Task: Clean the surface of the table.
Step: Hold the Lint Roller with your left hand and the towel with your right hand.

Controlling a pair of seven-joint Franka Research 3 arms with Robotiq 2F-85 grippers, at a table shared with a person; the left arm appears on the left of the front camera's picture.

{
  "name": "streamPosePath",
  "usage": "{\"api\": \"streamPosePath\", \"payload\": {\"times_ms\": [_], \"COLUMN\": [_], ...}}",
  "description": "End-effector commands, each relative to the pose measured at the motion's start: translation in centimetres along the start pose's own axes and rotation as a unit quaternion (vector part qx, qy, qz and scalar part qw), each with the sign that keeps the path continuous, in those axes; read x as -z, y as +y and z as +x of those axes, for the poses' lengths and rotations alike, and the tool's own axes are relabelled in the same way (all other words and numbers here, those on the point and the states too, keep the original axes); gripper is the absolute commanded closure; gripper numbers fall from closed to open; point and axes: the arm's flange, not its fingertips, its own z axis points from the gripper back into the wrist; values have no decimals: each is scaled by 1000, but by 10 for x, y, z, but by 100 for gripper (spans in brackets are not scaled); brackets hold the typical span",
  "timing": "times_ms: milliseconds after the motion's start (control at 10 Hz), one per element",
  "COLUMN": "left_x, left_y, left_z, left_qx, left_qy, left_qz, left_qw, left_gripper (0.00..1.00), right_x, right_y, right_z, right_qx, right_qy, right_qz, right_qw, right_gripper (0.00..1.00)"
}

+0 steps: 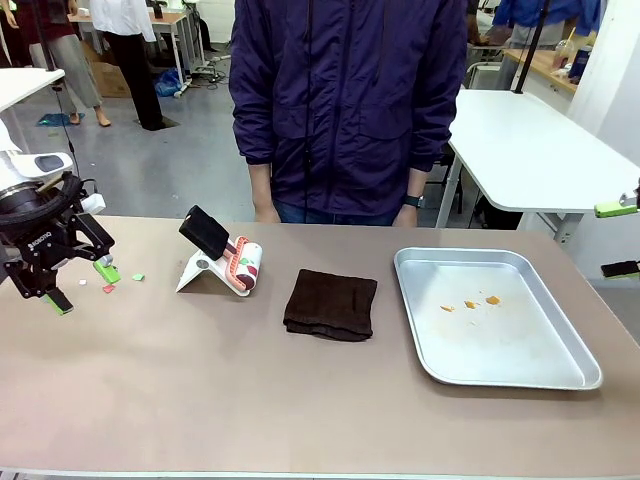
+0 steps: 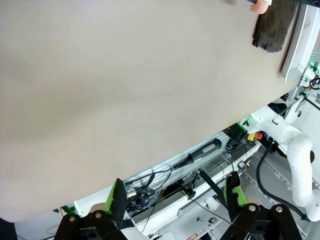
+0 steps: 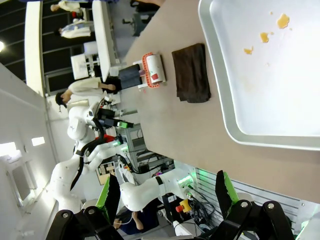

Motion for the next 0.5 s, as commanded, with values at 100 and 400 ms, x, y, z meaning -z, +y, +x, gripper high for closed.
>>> {"api": "streamPosePath", "payload": {"times_ms": [100,400], "left_x": [-13,-62], "left_y": [-7,-15], "left_z": [-12,-54], "left_qx": [25,157], "left_qy": [6,9], "left_qz": [-38,-266], "left_qw": [999,951], "left_gripper": [0,0], "right_x": [-10,-50], "right_y": [10,40], "right_z": [-3,-2], "right_qx": [-7,43], "right_qy": [21,58], "right_qz": [33,135], "right_qw": [999,988], "right_gripper": [0,0]}}
